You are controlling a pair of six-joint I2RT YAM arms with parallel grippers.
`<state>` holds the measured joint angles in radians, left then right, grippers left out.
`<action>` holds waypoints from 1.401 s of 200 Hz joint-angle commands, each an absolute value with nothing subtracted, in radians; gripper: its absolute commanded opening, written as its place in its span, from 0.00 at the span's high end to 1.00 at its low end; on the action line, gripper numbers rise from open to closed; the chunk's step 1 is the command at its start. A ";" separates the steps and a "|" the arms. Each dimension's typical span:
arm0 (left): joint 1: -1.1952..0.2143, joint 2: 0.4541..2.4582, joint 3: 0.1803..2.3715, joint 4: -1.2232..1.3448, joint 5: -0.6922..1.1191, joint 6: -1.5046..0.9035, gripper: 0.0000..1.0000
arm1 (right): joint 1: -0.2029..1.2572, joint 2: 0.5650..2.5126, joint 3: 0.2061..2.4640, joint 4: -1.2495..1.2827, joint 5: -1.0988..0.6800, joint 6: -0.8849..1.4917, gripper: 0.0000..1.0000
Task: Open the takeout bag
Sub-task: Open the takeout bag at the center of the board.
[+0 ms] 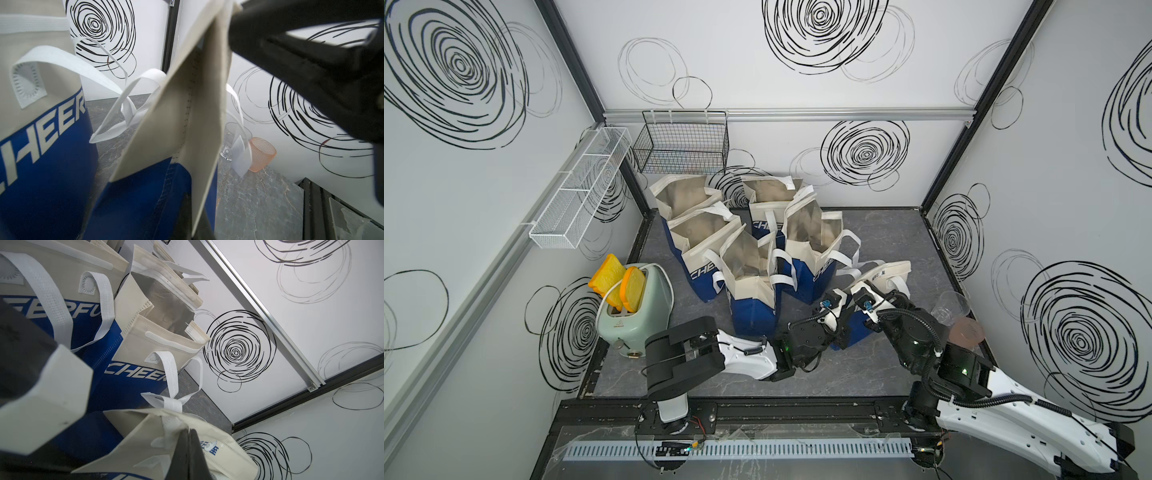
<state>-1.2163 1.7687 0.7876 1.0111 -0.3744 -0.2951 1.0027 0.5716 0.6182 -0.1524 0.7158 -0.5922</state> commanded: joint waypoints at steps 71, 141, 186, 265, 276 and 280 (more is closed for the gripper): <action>-1.256 1.793 0.696 0.899 -0.465 -0.321 1.00 | 0.805 0.662 0.809 -0.018 0.691 -0.710 1.00; -1.273 1.803 0.703 0.893 -0.492 -0.322 1.00 | 0.775 0.785 1.046 -0.242 0.579 -0.623 1.00; -1.276 1.805 0.739 0.876 -0.504 -0.317 1.00 | 0.782 0.739 1.111 -0.551 0.339 -0.328 0.61; -1.276 1.826 0.800 0.858 -0.507 -0.297 1.00 | 0.788 0.471 0.800 -0.539 0.257 -0.476 0.55; -1.276 1.827 0.807 0.855 -0.508 -0.294 1.00 | 0.788 0.457 0.768 -0.510 0.260 -0.500 0.53; -1.276 1.827 0.810 0.852 -0.509 -0.292 1.00 | 0.788 0.458 0.758 -0.506 0.259 -0.504 0.53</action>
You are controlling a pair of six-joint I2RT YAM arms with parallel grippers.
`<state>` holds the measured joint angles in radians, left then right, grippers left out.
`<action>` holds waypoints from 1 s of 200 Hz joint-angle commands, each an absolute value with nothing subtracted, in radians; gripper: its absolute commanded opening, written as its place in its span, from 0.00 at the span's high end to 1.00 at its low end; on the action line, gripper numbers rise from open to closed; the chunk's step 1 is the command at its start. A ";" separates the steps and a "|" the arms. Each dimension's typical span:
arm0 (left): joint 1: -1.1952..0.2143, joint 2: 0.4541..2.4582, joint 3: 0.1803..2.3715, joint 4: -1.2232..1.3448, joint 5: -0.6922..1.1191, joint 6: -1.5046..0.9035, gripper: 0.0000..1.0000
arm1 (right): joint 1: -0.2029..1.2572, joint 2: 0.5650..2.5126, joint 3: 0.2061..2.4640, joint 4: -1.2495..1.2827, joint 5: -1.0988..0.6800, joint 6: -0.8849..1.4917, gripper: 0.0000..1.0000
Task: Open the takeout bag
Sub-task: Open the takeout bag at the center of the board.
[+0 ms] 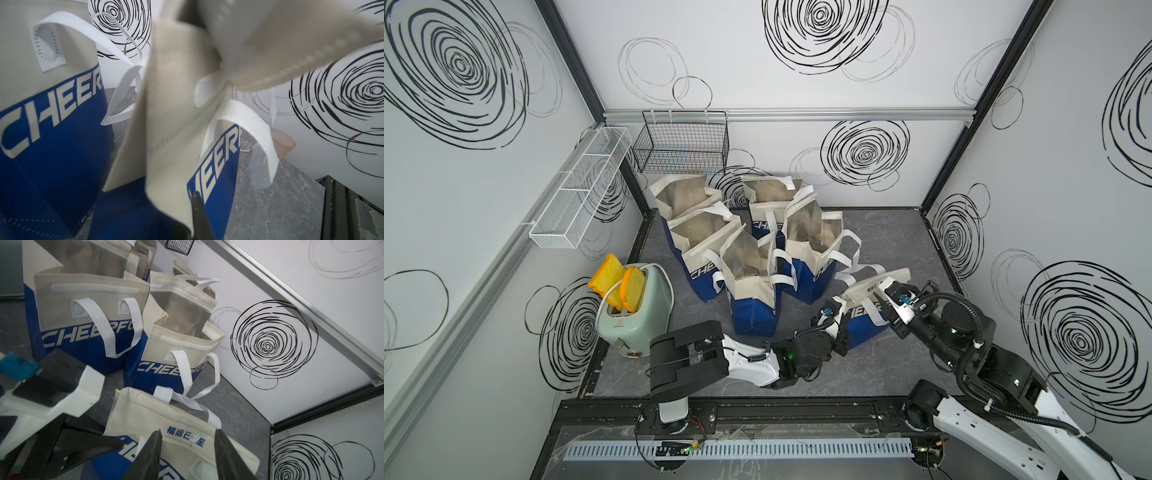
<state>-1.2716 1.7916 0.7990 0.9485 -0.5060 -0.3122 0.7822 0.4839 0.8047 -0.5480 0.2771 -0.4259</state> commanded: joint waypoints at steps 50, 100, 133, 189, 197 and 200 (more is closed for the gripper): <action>-1.272 1.818 0.825 0.839 -0.514 -0.276 1.00 | 0.799 0.454 0.674 -0.432 0.255 -0.507 0.51; -1.270 1.816 0.836 0.833 -0.510 -0.265 1.00 | 0.864 0.464 0.622 -0.371 0.333 -0.521 0.45; -1.269 1.815 0.841 0.830 -0.509 -0.259 1.00 | 0.916 0.492 0.602 -0.287 0.446 -0.548 0.50; -1.268 1.800 0.829 0.827 -0.514 -0.253 1.00 | 0.928 0.538 0.578 -0.210 0.522 -0.574 0.67; -1.268 1.798 0.826 0.825 -0.514 -0.251 1.00 | 0.929 0.540 0.574 -0.208 0.530 -0.580 0.69; -1.268 1.796 0.825 0.825 -0.515 -0.251 1.00 | 0.928 0.542 0.573 -0.209 0.531 -0.581 0.69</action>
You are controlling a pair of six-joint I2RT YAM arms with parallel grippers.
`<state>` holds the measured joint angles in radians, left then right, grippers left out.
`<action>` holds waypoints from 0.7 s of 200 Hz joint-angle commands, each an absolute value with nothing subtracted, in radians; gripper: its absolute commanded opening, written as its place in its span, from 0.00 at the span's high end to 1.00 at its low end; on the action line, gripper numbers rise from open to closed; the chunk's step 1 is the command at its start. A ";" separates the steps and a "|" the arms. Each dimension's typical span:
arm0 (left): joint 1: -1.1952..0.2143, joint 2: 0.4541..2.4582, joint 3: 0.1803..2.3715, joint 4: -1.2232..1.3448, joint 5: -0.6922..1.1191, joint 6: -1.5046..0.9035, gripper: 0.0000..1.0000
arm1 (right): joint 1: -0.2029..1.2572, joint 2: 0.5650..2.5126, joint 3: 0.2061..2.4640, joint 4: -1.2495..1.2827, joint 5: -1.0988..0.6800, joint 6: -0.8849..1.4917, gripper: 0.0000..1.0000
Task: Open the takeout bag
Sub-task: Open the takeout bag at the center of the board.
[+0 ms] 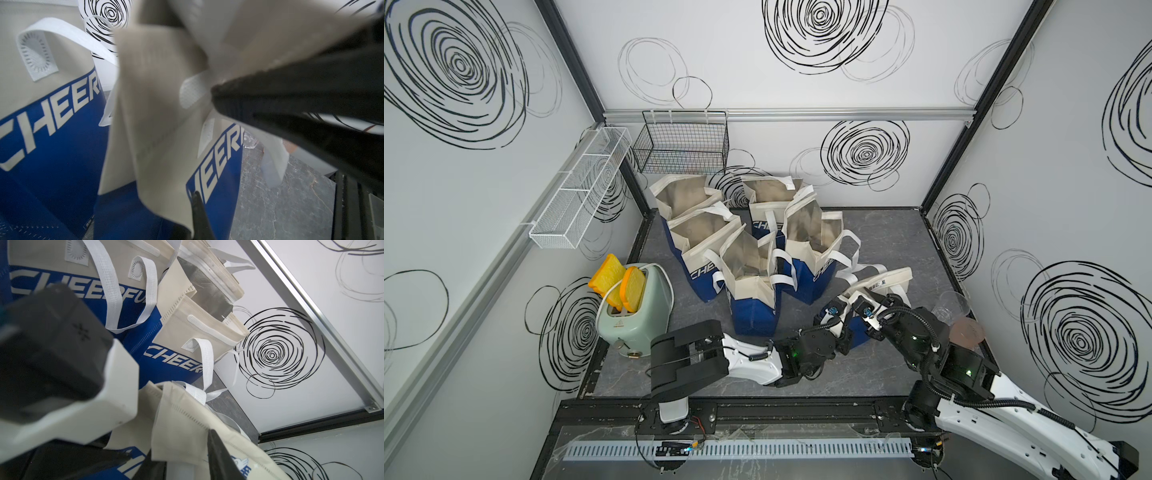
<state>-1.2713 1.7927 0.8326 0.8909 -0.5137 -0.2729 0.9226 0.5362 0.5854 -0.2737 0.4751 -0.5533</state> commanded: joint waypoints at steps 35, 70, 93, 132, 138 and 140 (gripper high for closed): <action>-1.268 1.787 0.818 0.825 -0.515 -0.249 1.00 | 0.928 0.546 0.553 -0.193 0.558 -0.589 0.75; -1.269 1.778 0.812 0.824 -0.518 -0.247 1.00 | 0.928 0.548 0.523 -0.177 0.564 -0.580 0.80; -1.268 1.772 0.805 0.821 -0.518 -0.249 1.00 | 0.926 0.550 0.529 -0.160 0.575 -0.585 1.00; -1.269 1.764 0.788 0.815 -0.517 -0.255 1.00 | 0.914 0.538 0.584 -0.135 0.581 -0.532 1.00; -1.268 1.764 0.786 0.815 -0.515 -0.258 1.00 | 0.909 0.545 0.595 -0.147 0.568 -0.534 1.00; -1.268 1.763 0.786 0.814 -0.515 -0.259 1.00 | 0.907 0.548 0.598 -0.152 0.565 -0.533 1.00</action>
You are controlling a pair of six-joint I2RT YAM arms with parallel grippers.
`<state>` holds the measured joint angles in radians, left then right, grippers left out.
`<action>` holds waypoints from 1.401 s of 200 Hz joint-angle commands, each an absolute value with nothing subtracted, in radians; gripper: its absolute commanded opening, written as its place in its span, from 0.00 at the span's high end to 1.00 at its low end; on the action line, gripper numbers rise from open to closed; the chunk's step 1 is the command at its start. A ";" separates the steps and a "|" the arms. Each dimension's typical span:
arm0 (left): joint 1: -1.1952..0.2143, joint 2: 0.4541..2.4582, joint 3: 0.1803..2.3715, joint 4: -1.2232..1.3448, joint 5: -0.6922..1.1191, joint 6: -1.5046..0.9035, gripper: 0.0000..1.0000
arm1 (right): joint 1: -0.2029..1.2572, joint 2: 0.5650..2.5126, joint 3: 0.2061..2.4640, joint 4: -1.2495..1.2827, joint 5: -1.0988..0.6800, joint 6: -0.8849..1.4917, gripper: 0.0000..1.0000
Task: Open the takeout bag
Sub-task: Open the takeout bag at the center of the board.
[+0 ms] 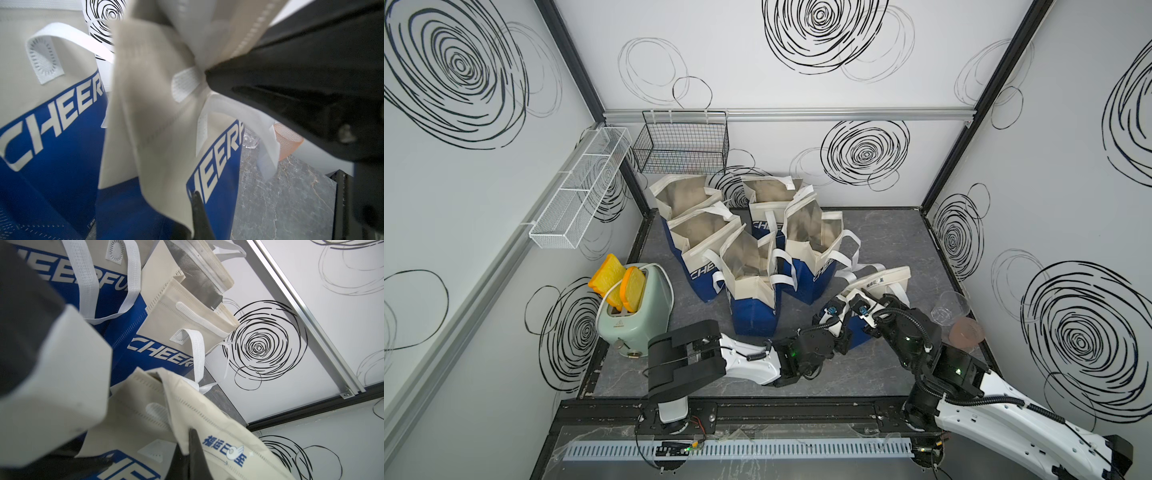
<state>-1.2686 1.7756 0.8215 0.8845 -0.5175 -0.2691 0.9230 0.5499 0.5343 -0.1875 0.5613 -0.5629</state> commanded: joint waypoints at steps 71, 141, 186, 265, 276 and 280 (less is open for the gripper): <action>-1.270 1.725 0.740 0.789 -0.522 -0.278 1.00 | 0.751 0.662 0.774 -0.194 0.493 -0.544 1.00; -1.283 1.679 0.694 0.752 -0.548 -0.291 1.00 | 0.661 0.728 0.851 -0.208 0.440 -0.611 1.00; -1.294 1.667 0.676 0.735 -0.559 -0.302 1.00 | 0.661 0.772 0.893 -0.181 0.461 -0.672 1.00; -1.323 1.688 0.689 0.708 -0.569 -0.302 1.00 | 0.667 0.857 0.985 -0.139 0.505 -0.810 1.00; -1.327 1.690 0.689 0.704 -0.571 -0.302 1.00 | 0.668 0.860 0.985 -0.135 0.507 -0.830 1.00; -1.328 1.690 0.689 0.703 -0.572 -0.302 1.00 | 0.670 0.862 0.985 -0.132 0.512 -0.833 1.00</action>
<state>-1.2980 1.6611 0.7307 0.8726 -0.5762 -0.2962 0.6880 0.8707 0.9142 -0.3305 0.3855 -0.7643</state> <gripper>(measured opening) 0.049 0.046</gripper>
